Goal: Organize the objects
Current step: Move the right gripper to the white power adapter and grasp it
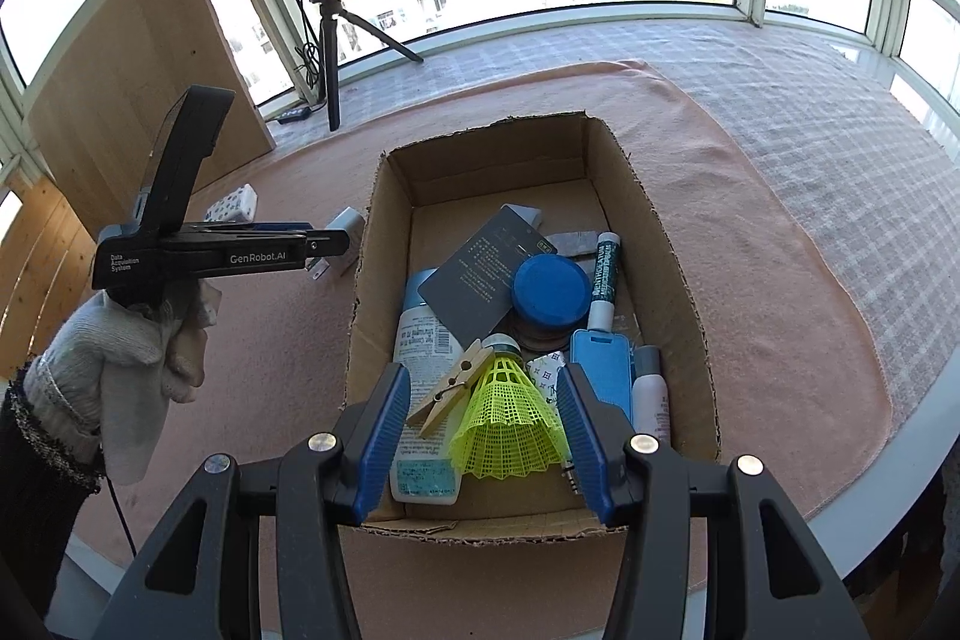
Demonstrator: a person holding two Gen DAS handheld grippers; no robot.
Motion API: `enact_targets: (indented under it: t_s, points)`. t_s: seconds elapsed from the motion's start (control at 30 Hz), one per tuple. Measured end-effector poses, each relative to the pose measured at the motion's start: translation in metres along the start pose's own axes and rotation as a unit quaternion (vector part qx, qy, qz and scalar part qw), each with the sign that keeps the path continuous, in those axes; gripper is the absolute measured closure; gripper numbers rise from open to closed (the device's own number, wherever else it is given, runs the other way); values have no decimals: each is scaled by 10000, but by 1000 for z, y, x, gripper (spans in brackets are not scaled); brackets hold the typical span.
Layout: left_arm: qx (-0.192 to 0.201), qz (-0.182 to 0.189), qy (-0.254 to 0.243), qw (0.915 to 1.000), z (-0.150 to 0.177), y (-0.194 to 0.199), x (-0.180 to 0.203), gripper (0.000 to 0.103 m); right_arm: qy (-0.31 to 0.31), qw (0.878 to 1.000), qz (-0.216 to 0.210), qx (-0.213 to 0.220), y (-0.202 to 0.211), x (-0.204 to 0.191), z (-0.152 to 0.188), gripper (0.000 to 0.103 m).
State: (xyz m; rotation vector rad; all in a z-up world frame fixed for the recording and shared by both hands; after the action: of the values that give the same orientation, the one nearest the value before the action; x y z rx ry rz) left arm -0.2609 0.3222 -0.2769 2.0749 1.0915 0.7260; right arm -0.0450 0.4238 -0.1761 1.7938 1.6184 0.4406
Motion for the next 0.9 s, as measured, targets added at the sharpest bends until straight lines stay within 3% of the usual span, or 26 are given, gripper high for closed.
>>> enact_targets:
  t_s: [0.17,0.2,0.23,0.5,0.77,0.9]
  points:
    - [-88,61,182,9998,-1,-12,-6,59,-31,10000,10,-15,2,2,3,56]
    - [-98,65,220,9997,-1,-13,-7,71,-27,10000,5,-18,2,2,2,56]
    - [-116,83,273,9995,0,-15,-9,76,-21,10000,-2,-20,2,1,3,56]
    - [-62,117,654,9978,11,-5,-28,77,74,9999,-145,-24,0,-14,2,56]
    - [209,133,1470,9888,57,38,-60,78,250,9984,-505,-39,-6,-50,-1,56]
    - [338,8,1591,9867,79,62,-70,78,401,9961,-775,-122,-15,-77,1,56]
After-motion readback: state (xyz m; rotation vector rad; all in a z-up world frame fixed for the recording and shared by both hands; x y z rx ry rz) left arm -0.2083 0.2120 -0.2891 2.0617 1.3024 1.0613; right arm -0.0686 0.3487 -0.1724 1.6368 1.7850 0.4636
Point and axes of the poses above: each gripper's, at about its wrist camera, not at the fingertips, and y roughly against the way its jaws point, x to its right, z to its underside, the point moved 6 cm from there along -y, roughly the way its jaws point, and after that the axes turned 14 degrees about x, right-handed, at the moved point
